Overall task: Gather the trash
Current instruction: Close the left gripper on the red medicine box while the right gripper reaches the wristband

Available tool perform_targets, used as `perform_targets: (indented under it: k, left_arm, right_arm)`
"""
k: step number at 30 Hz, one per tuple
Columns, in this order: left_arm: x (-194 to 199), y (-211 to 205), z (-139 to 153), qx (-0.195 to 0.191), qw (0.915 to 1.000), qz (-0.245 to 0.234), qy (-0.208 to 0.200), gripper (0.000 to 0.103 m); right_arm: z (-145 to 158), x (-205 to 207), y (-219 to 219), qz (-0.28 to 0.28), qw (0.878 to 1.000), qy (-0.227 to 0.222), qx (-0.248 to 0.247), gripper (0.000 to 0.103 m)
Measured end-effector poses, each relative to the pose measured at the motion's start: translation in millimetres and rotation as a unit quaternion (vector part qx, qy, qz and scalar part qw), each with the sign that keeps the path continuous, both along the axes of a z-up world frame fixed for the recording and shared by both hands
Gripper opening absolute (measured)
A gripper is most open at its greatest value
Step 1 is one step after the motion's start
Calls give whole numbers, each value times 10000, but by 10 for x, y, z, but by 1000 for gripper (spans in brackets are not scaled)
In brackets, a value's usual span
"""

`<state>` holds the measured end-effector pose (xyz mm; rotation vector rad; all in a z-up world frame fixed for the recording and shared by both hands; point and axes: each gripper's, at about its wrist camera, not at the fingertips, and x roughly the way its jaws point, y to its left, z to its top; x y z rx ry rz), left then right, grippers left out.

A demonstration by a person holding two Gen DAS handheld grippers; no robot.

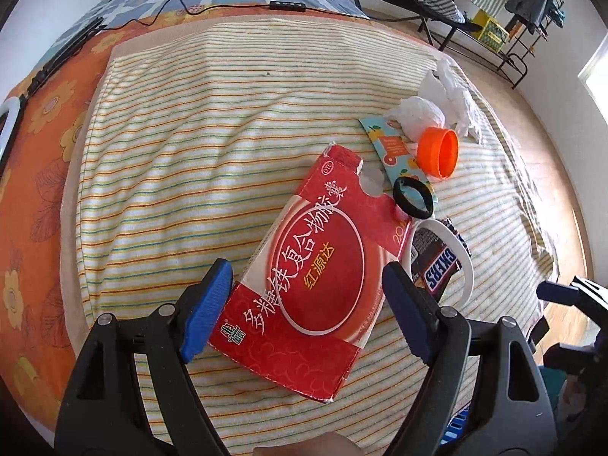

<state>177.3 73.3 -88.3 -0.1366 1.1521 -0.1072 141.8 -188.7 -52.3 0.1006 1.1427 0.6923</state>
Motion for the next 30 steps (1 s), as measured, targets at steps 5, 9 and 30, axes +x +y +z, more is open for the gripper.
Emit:
perform_targets:
  k: [5, 9, 30]
  left_arm:
    - [-90, -257, -49, 360, 9984, -429, 69, 91]
    - [-88, -374, -104, 736, 9962, -459, 112, 92]
    - [-194, -107, -151, 930, 9956, -50, 115, 92]
  right_arm:
    - [-14, 192, -54, -288, 9980, 393, 403, 81]
    - [0, 317, 2, -404, 9964, 494, 552, 74]
    - [-391, 733, 460, -408, 9971, 646, -66, 50]
